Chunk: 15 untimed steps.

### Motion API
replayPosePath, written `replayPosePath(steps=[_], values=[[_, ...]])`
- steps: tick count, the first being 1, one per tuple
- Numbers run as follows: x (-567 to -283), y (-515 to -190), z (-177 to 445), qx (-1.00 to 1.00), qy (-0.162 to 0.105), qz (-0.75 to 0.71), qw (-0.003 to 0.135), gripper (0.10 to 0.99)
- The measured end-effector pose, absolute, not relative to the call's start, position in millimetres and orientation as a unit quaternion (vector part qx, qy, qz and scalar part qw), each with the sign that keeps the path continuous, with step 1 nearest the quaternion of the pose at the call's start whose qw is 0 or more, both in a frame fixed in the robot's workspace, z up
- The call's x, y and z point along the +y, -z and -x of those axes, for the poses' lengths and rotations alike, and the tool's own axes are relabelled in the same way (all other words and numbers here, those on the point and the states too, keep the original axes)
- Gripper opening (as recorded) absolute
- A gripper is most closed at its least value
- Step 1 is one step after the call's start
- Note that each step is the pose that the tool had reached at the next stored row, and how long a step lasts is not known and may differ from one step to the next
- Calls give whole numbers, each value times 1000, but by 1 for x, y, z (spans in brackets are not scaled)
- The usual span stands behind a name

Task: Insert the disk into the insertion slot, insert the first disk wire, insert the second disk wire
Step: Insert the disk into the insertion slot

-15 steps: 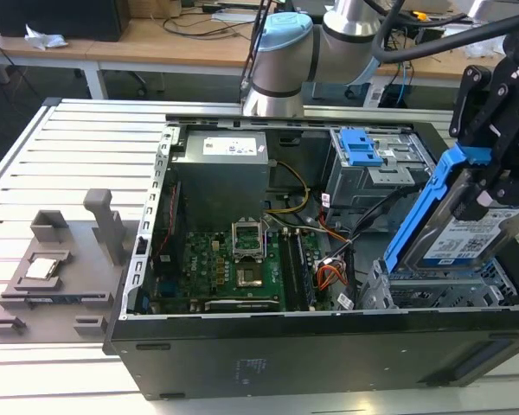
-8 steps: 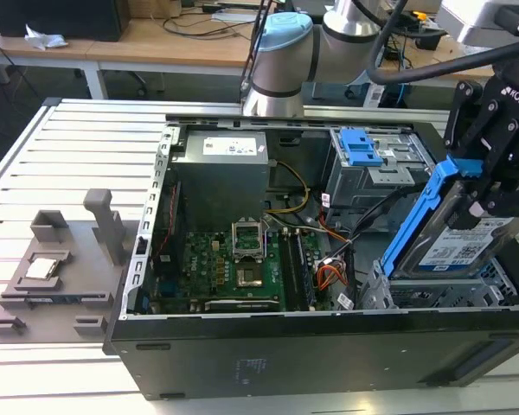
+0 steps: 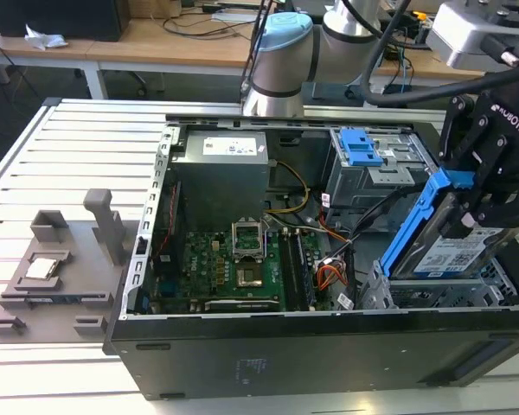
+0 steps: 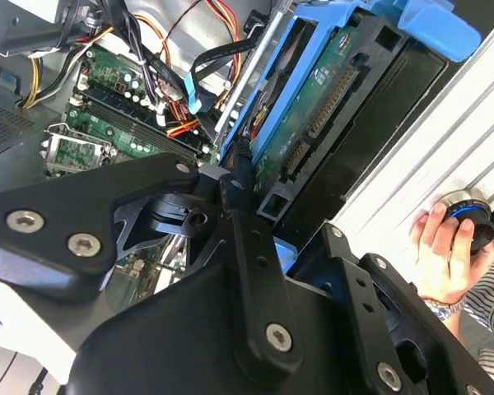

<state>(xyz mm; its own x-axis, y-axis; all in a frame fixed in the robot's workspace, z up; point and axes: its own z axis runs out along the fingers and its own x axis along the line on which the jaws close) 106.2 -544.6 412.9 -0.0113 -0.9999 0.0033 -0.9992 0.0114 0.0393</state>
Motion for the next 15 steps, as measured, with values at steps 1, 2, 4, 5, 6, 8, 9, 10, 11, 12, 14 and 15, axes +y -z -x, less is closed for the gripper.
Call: replayPosePath(steps=[1, 2, 4, 5, 6, 8, 9, 10, 11, 12, 14, 15], values=[[-545, -412, -106, -711, 13, -703, 15, 365], [-545, -410, -106, -711, 13, -703, 15, 365], [-545, -408, -106, -711, 13, -703, 15, 365], [-545, -408, -106, -711, 13, -703, 15, 365], [-545, -407, -106, -711, 13, -703, 15, 365], [-545, -406, -106, -711, 13, -703, 15, 365], [-545, -405, -106, -711, 13, -703, 15, 365], [-545, -404, -106, -711, 13, -703, 15, 365], [-545, -403, -106, -711, 13, -703, 15, 365], [-545, -402, -106, -711, 13, -703, 15, 365], [-545, -401, -106, -711, 13, -703, 15, 365], [-545, -400, -106, -711, 13, -703, 15, 365]])
